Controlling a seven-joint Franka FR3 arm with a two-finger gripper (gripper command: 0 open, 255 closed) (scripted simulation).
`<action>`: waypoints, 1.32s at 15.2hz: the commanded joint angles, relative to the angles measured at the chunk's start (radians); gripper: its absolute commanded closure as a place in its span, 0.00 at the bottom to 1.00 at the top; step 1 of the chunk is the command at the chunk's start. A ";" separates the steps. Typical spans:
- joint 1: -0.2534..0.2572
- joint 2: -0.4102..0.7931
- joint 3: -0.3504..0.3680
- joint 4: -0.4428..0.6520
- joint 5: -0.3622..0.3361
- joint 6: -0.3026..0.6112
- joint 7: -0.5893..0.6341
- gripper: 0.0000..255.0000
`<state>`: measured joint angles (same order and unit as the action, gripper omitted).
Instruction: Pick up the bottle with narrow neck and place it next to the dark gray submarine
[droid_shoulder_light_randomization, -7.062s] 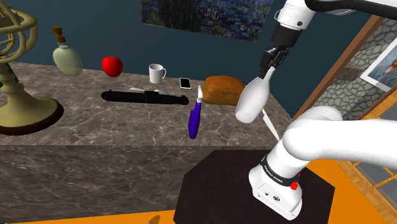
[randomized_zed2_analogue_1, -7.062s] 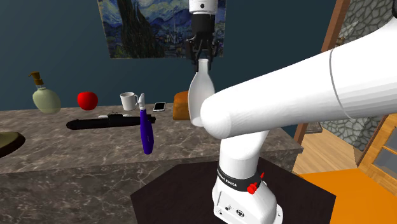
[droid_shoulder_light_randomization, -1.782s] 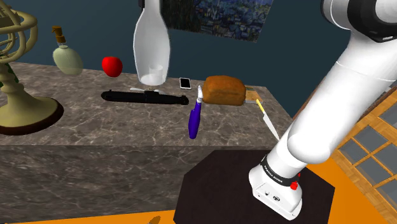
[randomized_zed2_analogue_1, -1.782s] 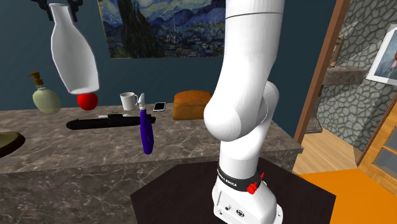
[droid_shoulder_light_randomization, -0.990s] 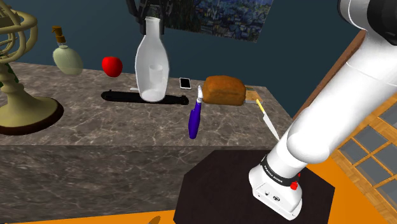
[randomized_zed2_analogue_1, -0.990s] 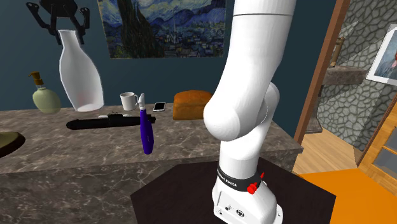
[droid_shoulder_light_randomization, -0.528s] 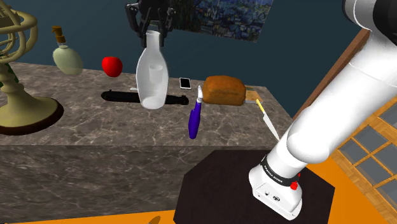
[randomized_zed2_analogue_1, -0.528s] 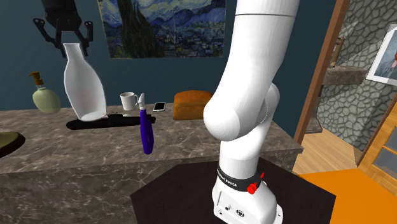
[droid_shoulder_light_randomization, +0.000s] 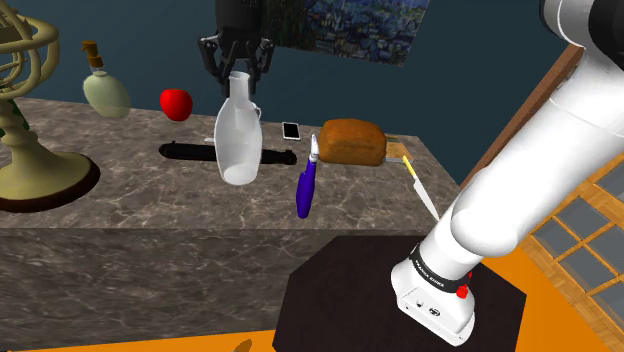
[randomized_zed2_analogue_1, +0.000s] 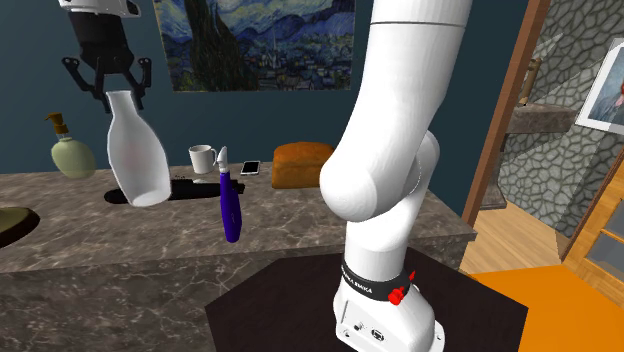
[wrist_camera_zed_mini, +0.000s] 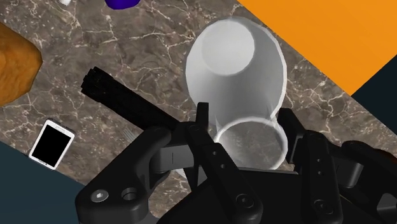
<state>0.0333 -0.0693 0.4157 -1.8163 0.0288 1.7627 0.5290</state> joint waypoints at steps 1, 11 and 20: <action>0.000 -0.005 0.000 -0.030 0.002 0.026 -0.002 1.00; 0.002 0.006 0.003 -0.153 -0.001 0.160 0.001 1.00; 0.004 0.036 0.007 -0.244 -0.013 0.278 0.010 1.00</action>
<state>0.0383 -0.0363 0.4236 -2.0499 0.0167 2.0266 0.5406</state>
